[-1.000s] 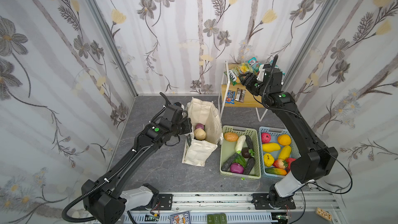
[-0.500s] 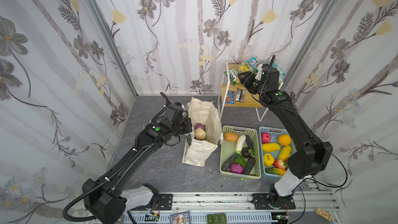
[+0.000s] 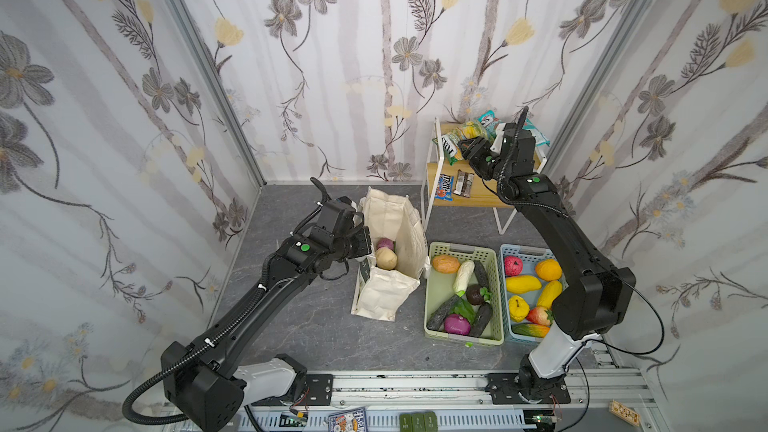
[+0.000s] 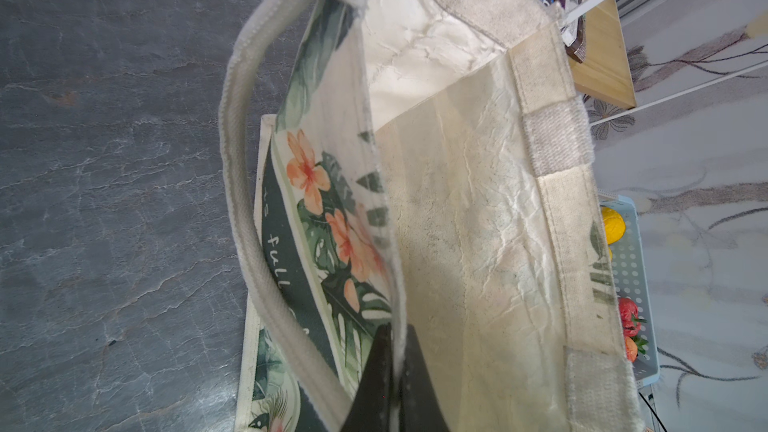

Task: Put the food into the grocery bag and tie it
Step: 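Grasp the green mango-tea candy bag on the shelf with the right gripper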

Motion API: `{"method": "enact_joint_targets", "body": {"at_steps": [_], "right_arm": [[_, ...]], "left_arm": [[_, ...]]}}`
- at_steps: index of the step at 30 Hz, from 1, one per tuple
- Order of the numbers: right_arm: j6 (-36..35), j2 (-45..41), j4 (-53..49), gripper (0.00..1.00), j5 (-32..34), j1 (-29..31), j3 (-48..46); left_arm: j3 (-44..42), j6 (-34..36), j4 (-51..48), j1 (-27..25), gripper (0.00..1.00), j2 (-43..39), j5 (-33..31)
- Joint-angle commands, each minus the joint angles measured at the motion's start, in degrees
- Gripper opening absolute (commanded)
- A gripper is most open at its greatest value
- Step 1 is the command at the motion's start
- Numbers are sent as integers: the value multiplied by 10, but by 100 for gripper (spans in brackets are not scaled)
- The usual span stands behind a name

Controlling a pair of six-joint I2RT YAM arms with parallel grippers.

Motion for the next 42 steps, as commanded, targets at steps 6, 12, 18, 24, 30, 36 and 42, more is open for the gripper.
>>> {"method": "enact_joint_targets", "body": {"at_steps": [6,12,18,24,30,36,42], "right_arm": [[14,11,29,43,3,0,5],[10,4,32,34,0,1,2],[4,-14,63,29,6,1,-13],[-8,-25,88,29,9,1,-15],[-16,-34,93,26,12,0,-12],[-22,-43,98,23,6,-1,-15],[-36,-59,103,20,19,-2,-15]], "left_arm": [[4,0,5,-1,0,1,-9],[5,-1,7,-1,0,4,-9],[6,-1,9,-1,0,8,-7],[7,-1,9,-1,0,8,-7],[6,-1,7,-1,0,7,-8],[6,-1,8,0,0,9,-6],[7,1,8,0,0,12,-5]]}}
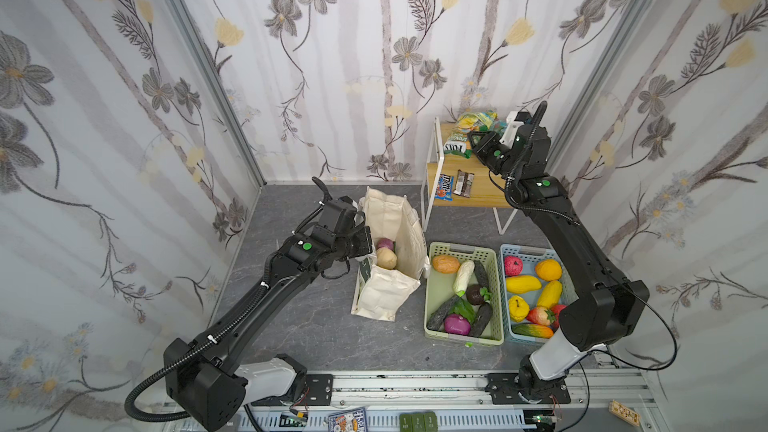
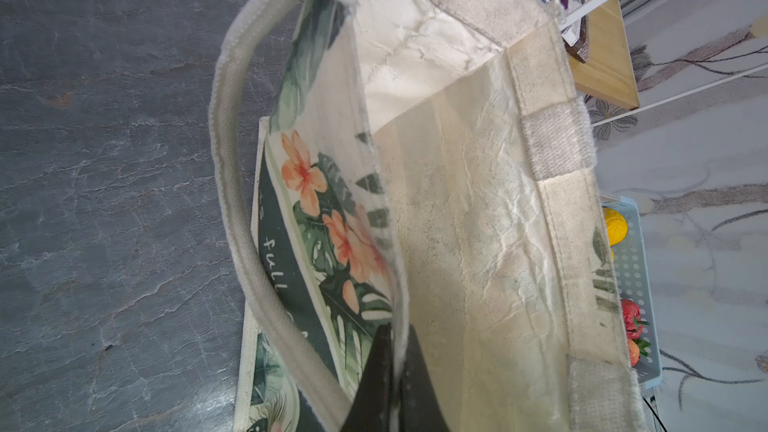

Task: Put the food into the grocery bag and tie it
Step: 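Grasp the green mango-tea candy bag on the shelf with the right gripper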

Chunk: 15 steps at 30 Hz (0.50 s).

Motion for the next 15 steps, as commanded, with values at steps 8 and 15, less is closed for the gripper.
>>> {"method": "enact_joint_targets", "body": {"at_steps": [8,15], "right_arm": [[-17,-10,30,11,12,-3,1],[-23,-29,21,8,9,-3,-4]], "left_arm": [[9,4,5,0,0,2,-2],[13,6,5,0,0,15,1]]}}
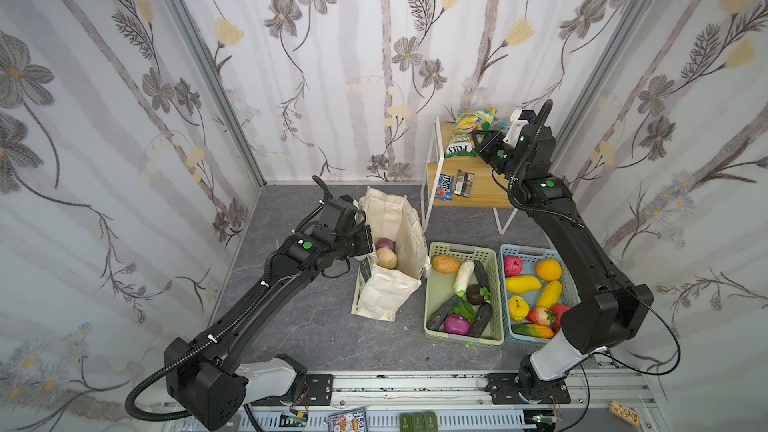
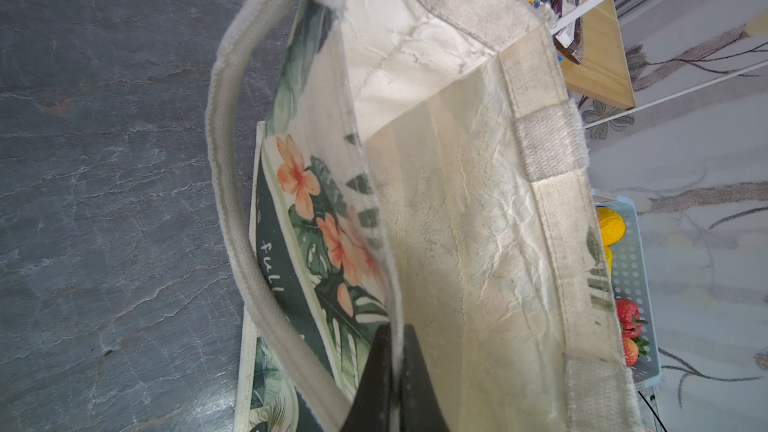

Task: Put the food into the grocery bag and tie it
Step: 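Grasp the green mango-tea candy bag on the shelf with the right gripper, then lift the candy bag and carry it over the tote bag with the right gripper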

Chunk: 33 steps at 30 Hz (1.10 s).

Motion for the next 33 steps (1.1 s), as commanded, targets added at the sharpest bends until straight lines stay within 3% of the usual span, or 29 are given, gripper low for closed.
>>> {"method": "enact_joint_targets", "body": {"at_steps": [1,15,21,33], "right_arm": [[-13,-22,25,8,1,0,-2],[-16,-134,25,4,-67,21,-99],[-39,-171,-3,4,-73,82,-145],[-1,-171,12,3,-71,226,-225]], "left_arm": [[6,2,6,0,0,11,0],[18,5,6,0,0,20,3],[25,8,4,0,0,24,5],[31,14,0,0,0,28,9]]}}
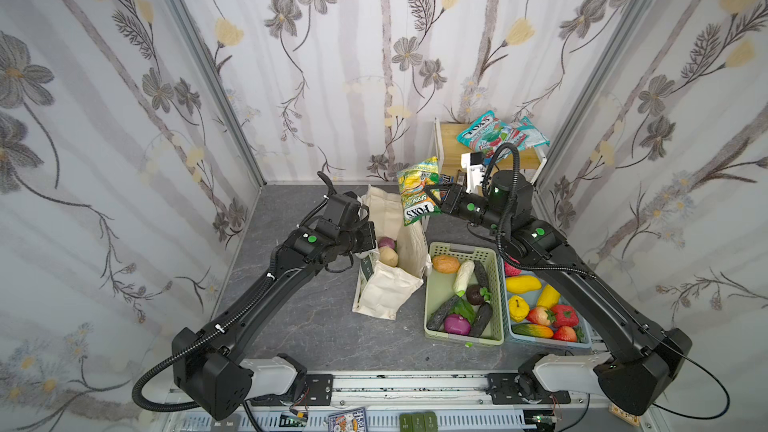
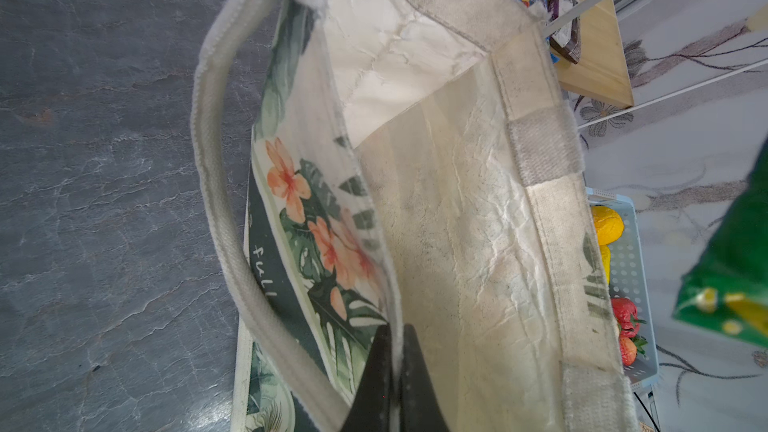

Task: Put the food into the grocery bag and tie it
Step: 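Lift the candy bag and carry it over the tote bag with the right gripper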

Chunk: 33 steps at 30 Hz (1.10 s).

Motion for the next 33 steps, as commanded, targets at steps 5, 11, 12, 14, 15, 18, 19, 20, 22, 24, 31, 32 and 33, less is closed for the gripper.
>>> {"method": "enact_joint_targets", "body": {"at_steps": [5,11,12,14,15,18,19,20,22,24,31,32,33], "right_arm": [[35,13,34,3,12,49,-51],[14,33,1,3,25,50,-59],[10,41,-6,3,26,50,-55],[1,52,-18,3,26,52,-47],[-5,58,-29,3,33,56,-40],[-24,69,-69,2,63,67,-13],[-31,92,-82,2,72,72,-3],[-37,100,-94,2,79,75,4],[-46,114,-109,2,91,83,15],[-52,130,-123,2,91,87,28],[-75,192,-174,2,63,90,85],[-77,199,-177,2,60,90,90],[-79,207,-180,2,55,90,96]], "left_arm": [[3,7,0,0,0,-6,-2],[0,7,-2,0,0,-12,-1],[-1,6,-2,0,0,-14,-1],[-2,6,-3,0,0,-15,0],[-2,5,-4,0,0,-16,1],[-4,6,-7,0,0,-20,-1],[-6,5,-6,0,0,-21,-1],[-7,5,-5,0,0,-23,0],[-9,5,-5,0,0,-24,1],[-11,4,-4,0,0,-26,1],[-16,5,-4,0,0,-26,-2],[-18,4,-4,0,0,-26,-3],[-19,4,-4,0,0,-33,-4]]}}
